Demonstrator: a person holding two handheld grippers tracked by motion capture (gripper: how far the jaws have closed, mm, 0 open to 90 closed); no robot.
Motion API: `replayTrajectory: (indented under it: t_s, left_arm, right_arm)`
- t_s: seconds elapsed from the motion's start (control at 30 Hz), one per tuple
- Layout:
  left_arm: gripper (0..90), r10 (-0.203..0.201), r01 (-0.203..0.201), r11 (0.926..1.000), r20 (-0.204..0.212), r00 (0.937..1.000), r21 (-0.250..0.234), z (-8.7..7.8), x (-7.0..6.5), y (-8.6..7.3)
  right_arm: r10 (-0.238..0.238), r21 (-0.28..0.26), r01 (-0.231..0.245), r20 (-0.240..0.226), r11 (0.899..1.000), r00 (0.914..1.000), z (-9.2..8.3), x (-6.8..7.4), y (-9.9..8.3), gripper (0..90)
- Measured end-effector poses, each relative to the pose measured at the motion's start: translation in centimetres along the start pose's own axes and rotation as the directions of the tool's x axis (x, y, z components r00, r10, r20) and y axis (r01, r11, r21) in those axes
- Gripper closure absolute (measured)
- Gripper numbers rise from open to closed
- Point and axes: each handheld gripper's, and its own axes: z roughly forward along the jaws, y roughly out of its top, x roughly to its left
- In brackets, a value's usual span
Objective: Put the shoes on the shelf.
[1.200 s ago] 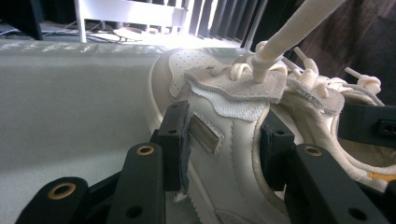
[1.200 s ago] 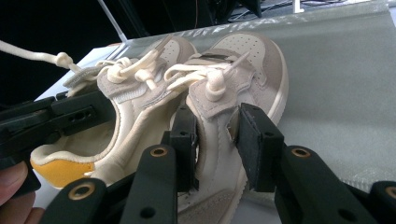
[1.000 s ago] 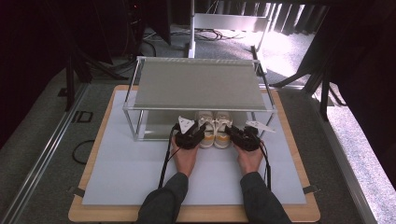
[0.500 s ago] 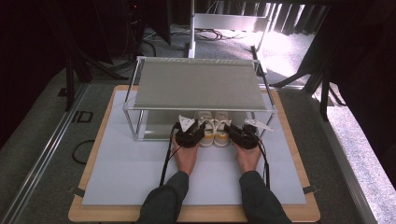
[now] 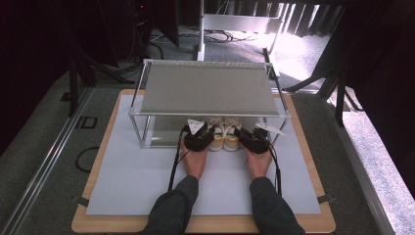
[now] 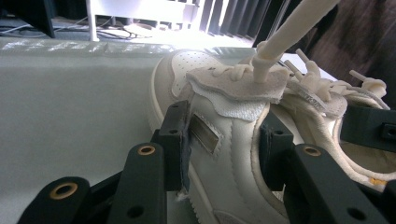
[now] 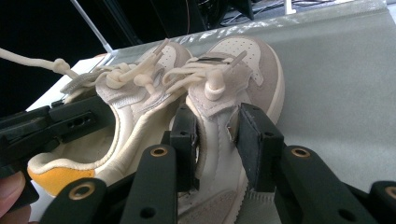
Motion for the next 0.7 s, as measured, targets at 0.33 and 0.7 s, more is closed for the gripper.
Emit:
replayTrajectory:
  t_s: [0.33, 0.7]
  left_arm:
    - [61.9, 0.008, -0.008, 0.9999, 0.007, 0.9999, 0.006, 0.5, 0.3, 0.2]
    - [62.2, -0.005, 0.005, 1.0, 0.0, 1.0, 0.008, 1.0, 0.3, 0.4]
  right_arm:
    - [-0.011, -0.002, 0.011, 0.01, 1.0, 0.9999, 0.4, -0.2, 0.5, 68.5]
    - [0.014, 0.0, -0.014, 0.009, 1.0, 0.9999, 0.8, -0.4, 0.8, 68.5]
